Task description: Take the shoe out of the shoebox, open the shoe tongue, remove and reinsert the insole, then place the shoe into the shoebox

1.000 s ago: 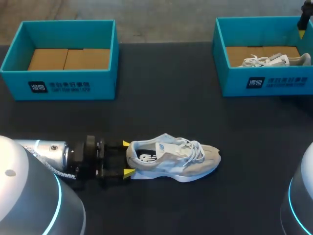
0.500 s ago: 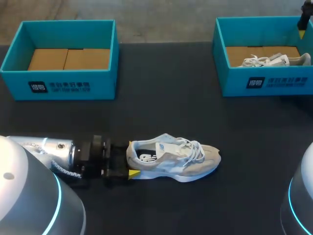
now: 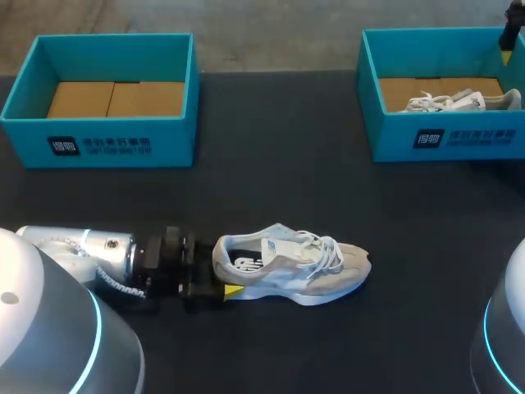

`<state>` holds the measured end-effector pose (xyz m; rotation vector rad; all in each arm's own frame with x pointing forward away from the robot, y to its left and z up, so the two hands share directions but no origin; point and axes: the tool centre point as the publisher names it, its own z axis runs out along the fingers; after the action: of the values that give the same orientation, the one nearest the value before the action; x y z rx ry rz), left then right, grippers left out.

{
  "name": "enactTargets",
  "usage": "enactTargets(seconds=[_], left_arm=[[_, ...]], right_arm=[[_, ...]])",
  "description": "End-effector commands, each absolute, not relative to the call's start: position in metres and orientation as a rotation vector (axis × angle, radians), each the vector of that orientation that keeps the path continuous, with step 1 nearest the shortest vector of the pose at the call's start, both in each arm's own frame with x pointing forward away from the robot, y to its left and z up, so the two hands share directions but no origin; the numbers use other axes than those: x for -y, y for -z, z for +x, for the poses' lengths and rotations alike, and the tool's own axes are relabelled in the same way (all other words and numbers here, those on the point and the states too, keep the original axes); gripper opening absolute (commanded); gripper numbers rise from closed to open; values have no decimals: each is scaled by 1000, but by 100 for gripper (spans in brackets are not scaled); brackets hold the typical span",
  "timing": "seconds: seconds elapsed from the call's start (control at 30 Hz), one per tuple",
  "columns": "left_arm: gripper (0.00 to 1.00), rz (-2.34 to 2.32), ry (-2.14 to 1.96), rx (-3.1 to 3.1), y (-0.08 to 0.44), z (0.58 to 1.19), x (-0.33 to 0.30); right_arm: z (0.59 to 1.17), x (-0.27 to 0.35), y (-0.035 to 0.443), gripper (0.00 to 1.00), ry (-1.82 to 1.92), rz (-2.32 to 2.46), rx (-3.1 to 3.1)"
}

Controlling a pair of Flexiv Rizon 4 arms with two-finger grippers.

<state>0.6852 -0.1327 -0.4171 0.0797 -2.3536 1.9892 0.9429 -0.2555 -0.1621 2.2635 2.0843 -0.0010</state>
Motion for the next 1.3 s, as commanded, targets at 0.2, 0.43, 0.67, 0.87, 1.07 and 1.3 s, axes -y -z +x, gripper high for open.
enactTargets(seconds=[0.2, 0.43, 0.67, 0.87, 1.07, 1.3], left_arm=[[100, 86, -1993, 2325, 418, 685, 136], [100, 68, -1996, 2325, 416, 682, 138], [100, 108, -2002, 2337, 418, 684, 142], [100, 103, -2006, 2332, 416, 685, 147], [29, 91, -1997, 2337, 420, 686, 147], [0, 72, -1982, 2319, 423, 692, 141]], right_arm=[[942, 255, 162, 100, 1, 2264, -2082], [942, 255, 162, 100, 1, 2264, -2082], [942, 255, 162, 100, 1, 2264, -2082], [942, 255, 162, 100, 1, 2264, -2082], [942, 255, 162, 100, 1, 2264, -2082], [942, 255, 162, 100, 1, 2264, -2082]])
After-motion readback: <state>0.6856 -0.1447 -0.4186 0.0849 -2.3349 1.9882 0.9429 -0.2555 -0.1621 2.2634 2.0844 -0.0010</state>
